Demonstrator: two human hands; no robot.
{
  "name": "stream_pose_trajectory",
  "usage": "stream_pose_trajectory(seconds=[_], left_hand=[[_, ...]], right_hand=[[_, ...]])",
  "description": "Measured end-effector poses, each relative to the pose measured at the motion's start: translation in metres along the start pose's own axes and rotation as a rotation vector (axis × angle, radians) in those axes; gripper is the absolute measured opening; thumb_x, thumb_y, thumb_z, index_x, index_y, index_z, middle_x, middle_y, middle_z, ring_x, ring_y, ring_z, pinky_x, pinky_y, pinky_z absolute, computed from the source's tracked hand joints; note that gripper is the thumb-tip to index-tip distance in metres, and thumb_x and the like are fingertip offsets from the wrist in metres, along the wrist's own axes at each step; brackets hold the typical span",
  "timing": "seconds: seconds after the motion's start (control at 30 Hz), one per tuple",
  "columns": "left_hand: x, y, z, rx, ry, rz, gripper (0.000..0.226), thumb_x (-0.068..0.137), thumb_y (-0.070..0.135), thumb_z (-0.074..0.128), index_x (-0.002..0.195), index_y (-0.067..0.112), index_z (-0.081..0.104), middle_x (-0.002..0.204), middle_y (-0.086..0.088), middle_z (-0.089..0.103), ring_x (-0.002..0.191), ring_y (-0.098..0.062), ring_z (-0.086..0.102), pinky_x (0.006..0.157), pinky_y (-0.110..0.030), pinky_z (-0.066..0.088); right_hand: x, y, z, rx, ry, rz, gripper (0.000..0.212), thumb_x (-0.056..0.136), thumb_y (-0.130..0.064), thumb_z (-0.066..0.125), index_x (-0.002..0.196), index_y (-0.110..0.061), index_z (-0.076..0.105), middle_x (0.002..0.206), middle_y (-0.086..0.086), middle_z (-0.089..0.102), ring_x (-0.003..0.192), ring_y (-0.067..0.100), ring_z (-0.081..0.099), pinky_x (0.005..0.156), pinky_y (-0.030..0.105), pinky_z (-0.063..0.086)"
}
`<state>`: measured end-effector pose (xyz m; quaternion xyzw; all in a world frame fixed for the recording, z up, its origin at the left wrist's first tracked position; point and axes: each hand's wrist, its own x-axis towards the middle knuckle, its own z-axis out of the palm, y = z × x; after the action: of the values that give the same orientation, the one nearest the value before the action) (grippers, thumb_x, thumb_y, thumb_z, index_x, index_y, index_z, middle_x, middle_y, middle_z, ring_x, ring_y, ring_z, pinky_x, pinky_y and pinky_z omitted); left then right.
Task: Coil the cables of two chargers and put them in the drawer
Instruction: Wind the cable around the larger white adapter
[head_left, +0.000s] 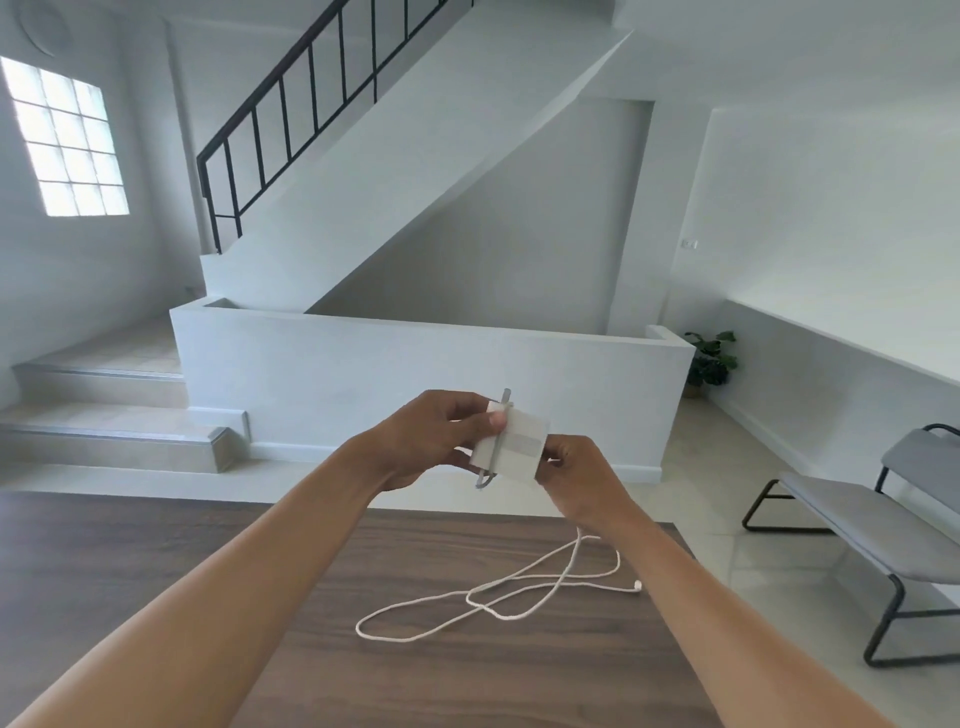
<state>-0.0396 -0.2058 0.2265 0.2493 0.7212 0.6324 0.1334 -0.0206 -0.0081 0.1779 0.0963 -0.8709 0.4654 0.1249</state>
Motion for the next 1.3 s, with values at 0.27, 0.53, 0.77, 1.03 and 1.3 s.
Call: stream_pose_trajectory(seconds=[0.27, 0.53, 0.77, 1.03, 1.3], left_hand=[[-0.001, -0.001, 0.004, 0.144, -0.098, -0.021, 0.03, 0.094, 0.023, 0.062, 0.12, 0.009, 0.067, 0.114, -0.016, 0.072, 0.101, -0.029, 0.068, 0.083, -0.033, 0.058], [-0.004, -0.006, 0.012, 0.253, -0.05, -0.004, 0.027, 0.093, 0.029, 0.064, 0.109, 0.01, 0.073, 0.104, -0.014, 0.074, 0.09, -0.02, 0.069, 0.083, -0.038, 0.057], [-0.004, -0.007, 0.015, 0.333, 0.06, 0.012, 0.025, 0.096, 0.031, 0.06, 0.094, 0.01, 0.073, 0.092, -0.013, 0.069, 0.081, -0.02, 0.059, 0.08, -0.038, 0.055], [-0.009, -0.007, 0.013, 0.284, 0.058, 0.037, 0.042, 0.091, 0.046, 0.06, 0.103, 0.007, 0.071, 0.103, -0.025, 0.067, 0.08, -0.02, 0.058, 0.086, -0.052, 0.052], [-0.008, -0.007, 0.017, 0.183, 0.197, 0.058, 0.024, 0.094, 0.031, 0.063, 0.104, 0.012, 0.074, 0.105, -0.025, 0.069, 0.081, -0.023, 0.063, 0.083, -0.046, 0.056]], right_hand=[[0.009, -0.017, -0.035, -0.044, -0.109, 0.024, 0.02, 0.089, -0.026, 0.067, 0.071, -0.019, 0.073, 0.053, -0.01, 0.051, 0.049, 0.003, 0.038, 0.054, 0.019, 0.034], [0.014, -0.038, -0.045, -0.169, -0.143, 0.003, 0.023, 0.084, -0.041, 0.069, 0.073, -0.022, 0.076, 0.086, 0.022, 0.068, 0.068, 0.016, 0.05, 0.07, 0.032, 0.041], [0.007, -0.058, -0.04, -0.292, -0.079, -0.047, 0.029, 0.094, -0.029, 0.055, 0.079, -0.014, 0.076, 0.054, 0.003, 0.042, 0.046, 0.008, 0.031, 0.052, 0.027, 0.03], [0.003, -0.058, -0.034, -0.233, -0.028, -0.064, 0.024, 0.093, -0.03, 0.058, 0.08, -0.017, 0.074, 0.08, -0.001, 0.072, 0.071, 0.01, 0.058, 0.065, 0.024, 0.043], [-0.006, -0.071, -0.024, -0.294, 0.078, -0.095, 0.027, 0.097, -0.022, 0.05, 0.09, -0.011, 0.074, 0.071, -0.002, 0.067, 0.068, 0.012, 0.058, 0.065, 0.027, 0.043]])
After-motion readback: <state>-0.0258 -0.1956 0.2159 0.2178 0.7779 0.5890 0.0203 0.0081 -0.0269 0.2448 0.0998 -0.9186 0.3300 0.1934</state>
